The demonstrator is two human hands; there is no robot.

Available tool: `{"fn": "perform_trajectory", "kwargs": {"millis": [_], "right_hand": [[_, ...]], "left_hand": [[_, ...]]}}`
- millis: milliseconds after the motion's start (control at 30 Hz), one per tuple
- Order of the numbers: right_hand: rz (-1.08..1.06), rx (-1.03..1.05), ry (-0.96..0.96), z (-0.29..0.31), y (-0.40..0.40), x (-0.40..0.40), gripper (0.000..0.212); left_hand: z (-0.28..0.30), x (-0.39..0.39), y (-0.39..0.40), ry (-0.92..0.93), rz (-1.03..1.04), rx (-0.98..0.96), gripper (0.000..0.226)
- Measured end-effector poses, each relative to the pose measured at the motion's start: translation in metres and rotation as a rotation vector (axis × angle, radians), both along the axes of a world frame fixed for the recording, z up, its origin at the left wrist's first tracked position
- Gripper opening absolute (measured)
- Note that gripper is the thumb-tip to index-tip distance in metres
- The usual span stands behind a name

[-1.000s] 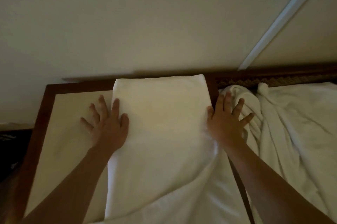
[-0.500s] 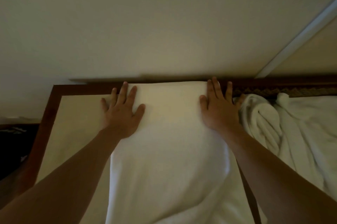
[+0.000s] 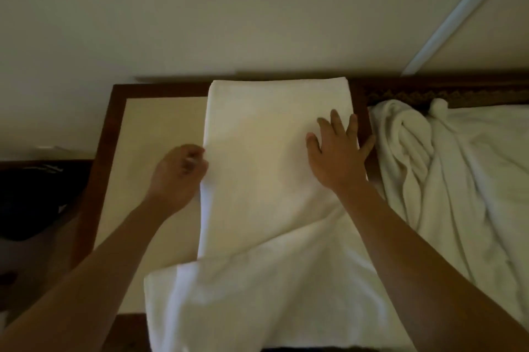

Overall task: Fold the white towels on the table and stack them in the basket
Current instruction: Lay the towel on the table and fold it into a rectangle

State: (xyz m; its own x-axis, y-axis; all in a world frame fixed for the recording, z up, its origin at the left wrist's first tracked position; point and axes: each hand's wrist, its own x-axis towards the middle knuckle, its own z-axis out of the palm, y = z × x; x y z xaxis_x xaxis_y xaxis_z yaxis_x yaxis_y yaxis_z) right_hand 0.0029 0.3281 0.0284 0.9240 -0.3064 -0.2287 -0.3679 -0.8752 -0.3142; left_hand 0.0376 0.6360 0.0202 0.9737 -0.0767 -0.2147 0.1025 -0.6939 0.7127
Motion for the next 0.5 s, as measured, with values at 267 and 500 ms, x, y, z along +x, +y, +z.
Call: {"fn": "perform_trajectory", "kwargs": {"millis": [267, 500], "right_hand": [[0.112, 0.078, -0.019, 0.017, 0.093, -0.130, 0.043], [-0.155, 0.354, -0.248, 0.044, 0.149, -0.230, 0.043]], "left_hand": [[0.020, -0.131, 0.079, 0.300, -0.546, 0.503, 0.054], [0.072, -0.214, 0.072, 0.004, -0.338, 0.335, 0.025]]}}
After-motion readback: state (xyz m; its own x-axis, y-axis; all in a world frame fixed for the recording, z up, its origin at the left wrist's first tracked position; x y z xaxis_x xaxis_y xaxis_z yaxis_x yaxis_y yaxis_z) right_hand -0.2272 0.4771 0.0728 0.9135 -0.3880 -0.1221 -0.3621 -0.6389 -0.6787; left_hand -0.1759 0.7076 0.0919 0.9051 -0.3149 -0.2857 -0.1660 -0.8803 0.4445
